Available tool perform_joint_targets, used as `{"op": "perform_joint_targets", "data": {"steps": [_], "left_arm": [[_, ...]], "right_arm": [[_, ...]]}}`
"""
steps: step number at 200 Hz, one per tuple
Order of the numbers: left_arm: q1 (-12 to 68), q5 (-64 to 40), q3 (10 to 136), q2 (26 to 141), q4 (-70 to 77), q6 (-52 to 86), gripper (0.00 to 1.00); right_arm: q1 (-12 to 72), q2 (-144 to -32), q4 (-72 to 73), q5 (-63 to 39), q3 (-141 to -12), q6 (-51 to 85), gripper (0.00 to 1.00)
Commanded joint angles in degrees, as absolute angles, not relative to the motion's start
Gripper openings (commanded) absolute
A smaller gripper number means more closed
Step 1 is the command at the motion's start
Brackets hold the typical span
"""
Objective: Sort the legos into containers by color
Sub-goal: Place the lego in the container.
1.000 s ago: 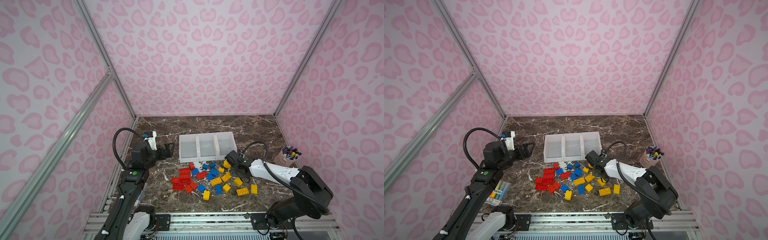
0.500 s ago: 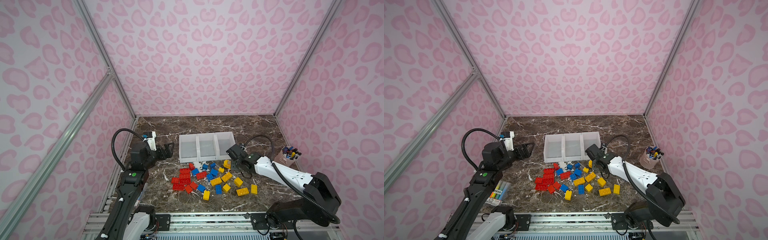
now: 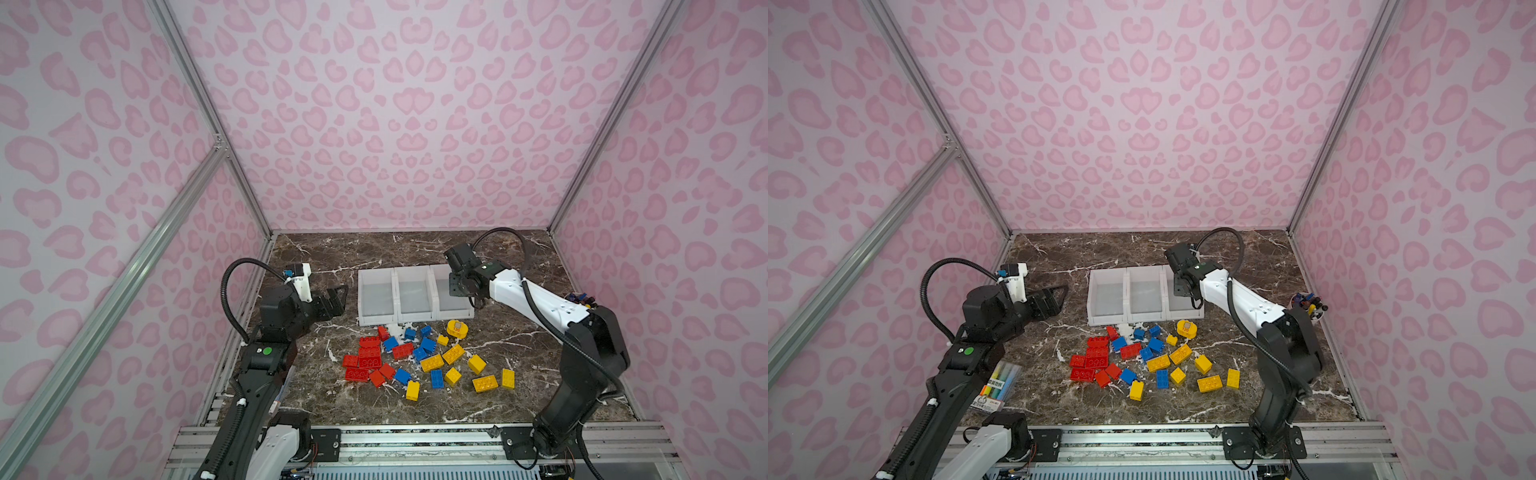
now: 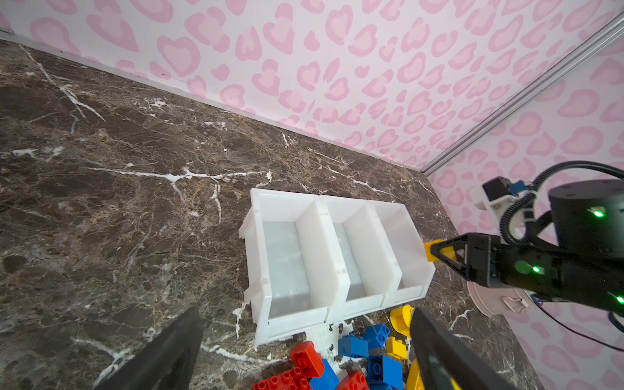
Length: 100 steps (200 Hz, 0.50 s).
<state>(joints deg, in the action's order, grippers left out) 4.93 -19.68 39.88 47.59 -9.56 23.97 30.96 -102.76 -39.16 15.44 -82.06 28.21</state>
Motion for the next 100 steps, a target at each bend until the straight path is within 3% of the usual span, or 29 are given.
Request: {"op": "perform_joint_targets", "data": {"steps": [1,48,100], "left_arm": [[4.92,-20.47,39.51,47.24,-9.24,24.87,0.97],[5.01,-20.64,39.06,46.57,-9.24,25.31,0.97],[5.00,-20.70,39.11,46.13,-9.58,25.66,0.97]], "right_arm": [[30.56,-107.55,-39.47,13.63,-86.58,24.70,0.39],[29.91,-116.78,-40.04,12.00,-93.62,23.94,0.39],[28.46,-120.66,-38.68,9.41,-93.00,24.67,0.44]]}}
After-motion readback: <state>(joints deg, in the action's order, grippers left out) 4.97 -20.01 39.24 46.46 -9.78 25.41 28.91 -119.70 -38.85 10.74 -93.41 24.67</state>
